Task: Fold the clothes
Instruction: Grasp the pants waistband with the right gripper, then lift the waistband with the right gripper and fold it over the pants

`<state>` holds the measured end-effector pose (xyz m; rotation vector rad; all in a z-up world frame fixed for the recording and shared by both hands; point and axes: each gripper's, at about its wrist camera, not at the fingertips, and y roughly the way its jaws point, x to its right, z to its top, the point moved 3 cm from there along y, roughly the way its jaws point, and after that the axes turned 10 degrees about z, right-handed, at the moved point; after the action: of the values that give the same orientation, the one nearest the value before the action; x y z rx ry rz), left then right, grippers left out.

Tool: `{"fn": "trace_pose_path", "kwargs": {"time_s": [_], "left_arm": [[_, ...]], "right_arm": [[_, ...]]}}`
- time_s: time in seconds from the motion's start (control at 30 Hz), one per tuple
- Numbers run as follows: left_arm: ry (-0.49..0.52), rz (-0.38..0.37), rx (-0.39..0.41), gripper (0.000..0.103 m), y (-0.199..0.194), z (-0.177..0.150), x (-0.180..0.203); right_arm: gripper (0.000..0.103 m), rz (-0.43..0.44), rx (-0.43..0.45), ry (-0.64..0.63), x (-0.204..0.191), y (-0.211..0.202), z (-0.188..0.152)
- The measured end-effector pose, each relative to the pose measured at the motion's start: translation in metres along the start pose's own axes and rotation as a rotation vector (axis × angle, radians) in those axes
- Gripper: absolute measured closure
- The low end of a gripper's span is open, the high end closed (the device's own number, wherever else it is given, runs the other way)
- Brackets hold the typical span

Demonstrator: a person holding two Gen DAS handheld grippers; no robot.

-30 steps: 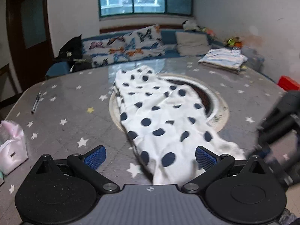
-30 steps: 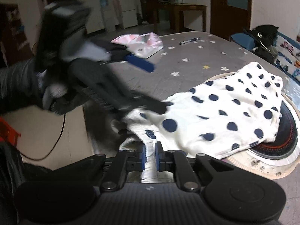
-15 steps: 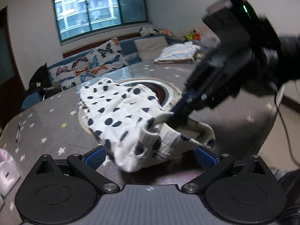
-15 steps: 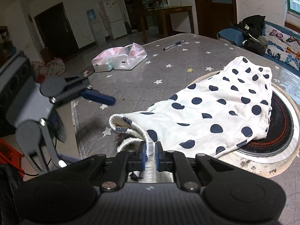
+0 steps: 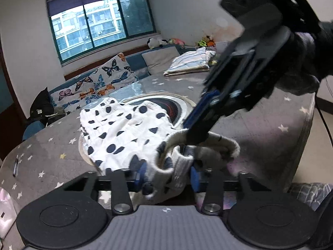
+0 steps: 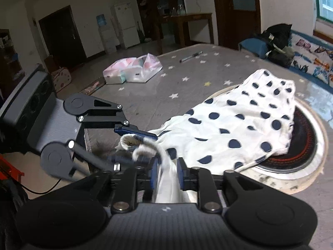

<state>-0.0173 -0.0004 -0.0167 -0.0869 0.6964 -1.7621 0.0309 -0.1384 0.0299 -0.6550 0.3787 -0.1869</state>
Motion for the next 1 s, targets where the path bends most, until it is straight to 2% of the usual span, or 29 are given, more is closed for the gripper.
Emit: {"fn": "trace_pose_path", "kwargs": {"time_s": [0.13, 0.2, 0.27, 0.43, 0.53, 0.63, 0.7, 0.73, 0.83, 1.0], "left_arm": [[-0.060, 0.020, -0.002, 0.072, 0.000, 0.007, -0.018], [-0.088, 0.017, 0.001, 0.073, 0.000, 0.010, -0.025], [-0.108, 0.009, 0.005, 0.073, 0.000, 0.013, -0.031], [-0.133, -0.005, 0.001, 0.075, 0.000, 0.012, -0.036], [-0.148, -0.015, -0.005, 0.075, -0.002, 0.009, -0.036], [-0.163, -0.019, -0.006, 0.072, -0.007, 0.006, -0.038], [-0.182, -0.024, -0.004, 0.070, -0.011, 0.005, -0.042], [-0.197, -0.028, -0.002, 0.062, -0.014, 0.005, -0.045], [-0.233, -0.021, 0.044, 0.052, -0.030, 0.007, -0.059], [-0.286, 0.084, 0.089, 0.049, -0.045, 0.014, -0.089]], "right_arm": [[0.056, -0.018, 0.017, -0.027, -0.003, -0.011, -0.003], [0.054, -0.025, 0.009, -0.050, -0.005, -0.009, -0.005], [0.046, -0.031, 0.002, -0.073, -0.007, -0.006, -0.007], [0.046, -0.054, 0.006, -0.139, -0.010, 0.018, -0.008], [0.053, -0.068, 0.011, -0.180, -0.012, 0.034, -0.007], [0.081, -0.055, 0.026, -0.182, -0.014, 0.045, -0.006], [0.084, -0.043, 0.030, -0.176, -0.017, 0.046, -0.007], [0.085, -0.046, 0.030, -0.182, -0.020, 0.046, -0.008], [0.085, -0.040, 0.025, -0.199, -0.031, 0.040, -0.010], [0.086, 0.008, 0.013, -0.232, -0.052, 0.022, -0.017]]}}
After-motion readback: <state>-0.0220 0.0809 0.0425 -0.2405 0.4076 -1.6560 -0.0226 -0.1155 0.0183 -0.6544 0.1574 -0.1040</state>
